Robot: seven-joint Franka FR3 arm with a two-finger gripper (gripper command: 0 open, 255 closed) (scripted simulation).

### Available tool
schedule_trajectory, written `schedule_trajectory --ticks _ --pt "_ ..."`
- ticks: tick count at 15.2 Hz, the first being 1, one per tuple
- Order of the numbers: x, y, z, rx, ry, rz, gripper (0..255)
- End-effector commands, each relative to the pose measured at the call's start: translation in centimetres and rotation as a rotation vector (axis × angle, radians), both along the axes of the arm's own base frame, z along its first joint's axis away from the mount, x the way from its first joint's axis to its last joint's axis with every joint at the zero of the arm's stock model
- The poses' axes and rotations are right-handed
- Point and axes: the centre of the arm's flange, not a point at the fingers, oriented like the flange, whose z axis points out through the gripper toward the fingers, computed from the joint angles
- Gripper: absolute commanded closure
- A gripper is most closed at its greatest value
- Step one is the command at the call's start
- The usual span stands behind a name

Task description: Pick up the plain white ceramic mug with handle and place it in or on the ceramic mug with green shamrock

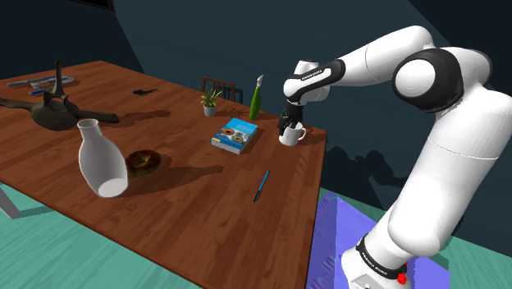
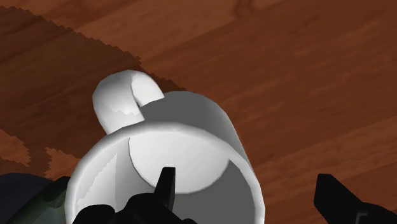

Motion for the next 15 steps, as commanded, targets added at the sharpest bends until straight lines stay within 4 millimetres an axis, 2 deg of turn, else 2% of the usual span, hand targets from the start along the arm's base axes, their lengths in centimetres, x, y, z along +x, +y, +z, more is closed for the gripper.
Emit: schedule_trajectory --ticks 1,6,7,15 --pt "-0.01 0.02 -0.26 0.000 0.000 0.000 0" --pt "-0.01 0.02 -0.25 0.000 0.000 0.000 0" --pt "-0.01 0.02 -0.25 0.000 0.000 0.000 255" --pt "-0.01 0.01 -0.26 0.000 0.000 0.000 255"
